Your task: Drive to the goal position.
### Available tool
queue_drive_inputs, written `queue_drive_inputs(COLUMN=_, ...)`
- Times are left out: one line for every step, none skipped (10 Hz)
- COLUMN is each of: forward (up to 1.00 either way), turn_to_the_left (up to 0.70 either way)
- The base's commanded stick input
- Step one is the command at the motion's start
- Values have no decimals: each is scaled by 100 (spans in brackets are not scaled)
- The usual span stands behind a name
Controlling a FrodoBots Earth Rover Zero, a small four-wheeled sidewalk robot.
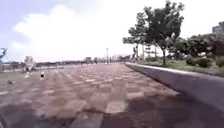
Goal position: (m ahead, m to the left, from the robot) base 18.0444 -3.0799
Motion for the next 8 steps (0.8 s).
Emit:
queue_drive_inputs(forward=85, turn_to_the_left=0)
queue_drive_inputs(forward=85, turn_to_the_left=0)
queue_drive_inputs(forward=85, turn_to_the_left=0)
queue_drive_inputs(forward=85, turn_to_the_left=0)
queue_drive_inputs(forward=85, turn_to_the_left=0)
queue_drive_inputs(forward=85, turn_to_the_left=0)
queue_drive_inputs(forward=85, turn_to_the_left=0)
queue_drive_inputs(forward=85, turn_to_the_left=0)
